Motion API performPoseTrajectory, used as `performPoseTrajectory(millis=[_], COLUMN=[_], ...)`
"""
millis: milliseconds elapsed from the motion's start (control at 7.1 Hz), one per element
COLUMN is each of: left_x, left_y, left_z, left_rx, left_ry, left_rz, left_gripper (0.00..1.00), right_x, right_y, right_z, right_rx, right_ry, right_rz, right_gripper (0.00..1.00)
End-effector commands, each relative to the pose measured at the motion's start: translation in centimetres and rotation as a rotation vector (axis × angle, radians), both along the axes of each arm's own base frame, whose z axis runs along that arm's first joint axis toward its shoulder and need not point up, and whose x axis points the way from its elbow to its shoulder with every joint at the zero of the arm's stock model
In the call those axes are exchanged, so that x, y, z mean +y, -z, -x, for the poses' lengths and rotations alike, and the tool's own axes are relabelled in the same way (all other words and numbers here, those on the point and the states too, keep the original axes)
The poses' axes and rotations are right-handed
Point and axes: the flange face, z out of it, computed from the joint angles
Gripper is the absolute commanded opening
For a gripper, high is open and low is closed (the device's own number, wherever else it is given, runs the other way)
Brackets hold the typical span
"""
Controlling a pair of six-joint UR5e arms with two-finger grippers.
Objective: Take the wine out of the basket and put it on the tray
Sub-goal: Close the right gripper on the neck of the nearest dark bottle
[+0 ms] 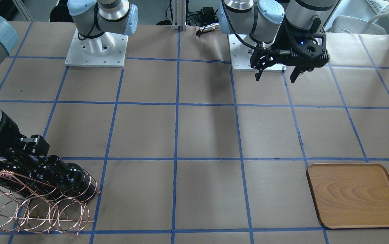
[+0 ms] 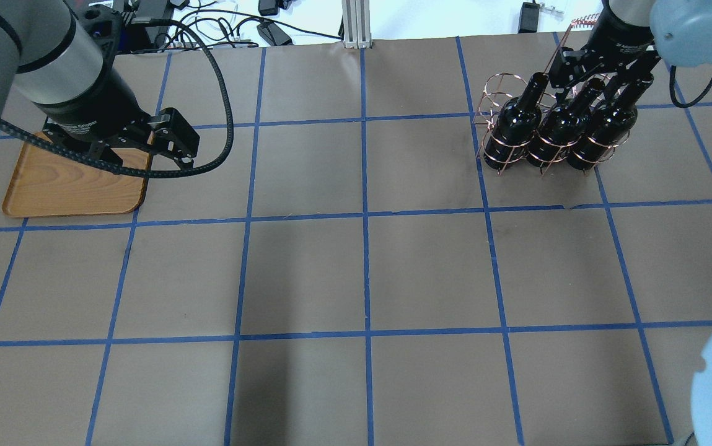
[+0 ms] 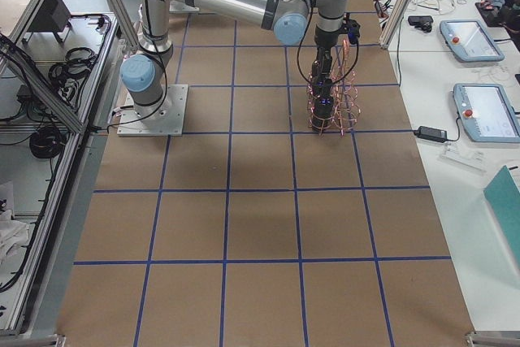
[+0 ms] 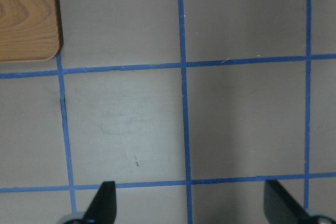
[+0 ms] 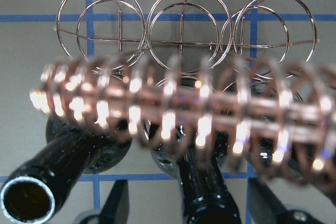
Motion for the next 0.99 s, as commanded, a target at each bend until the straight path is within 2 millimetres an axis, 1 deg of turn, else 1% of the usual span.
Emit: performPoseTrajectory(millis=[0, 141, 282, 423, 705, 846], left_x=[0.0, 0.0, 0.0, 0.0, 0.0, 0.0], left_y=[0.0, 0.0, 0.0, 0.0, 0.0, 0.1], left_z=[-0.1, 0.0, -0.1, -0.1, -0.1, 0.0], left_rx=[0.0, 0.0, 0.0, 0.0, 0.0, 0.0], left_ry=[-0.003, -0.001, -0.003, -0.003, -0.003, -0.001], left_rz=[0.0, 0.0, 0.0, 0.0, 0.0, -0.002], left_gripper=[1.0, 1.0, 1.0, 1.0, 1.0, 1.0], right_x=[-0.1, -0.1, -0.1, 0.1, -0.4, 0.7], right_y=[-0.2, -0.2, -0.5, -1.1, -4.7, -7.0], right_z=[0.1, 0.2, 0.6, 0.8, 0.9, 0.7], right_rx=[-0.003, -0.003, -0.004, -0.005, 0.005, -0.001], right_ry=[0.006, 0.009, 0.017, 0.023, 0.027, 0.029], right_rz=[0.005, 0.006, 0.01, 0.02, 0.073, 0.051], right_gripper=[0.37, 0.23, 0.14, 0.12, 0.12, 0.12])
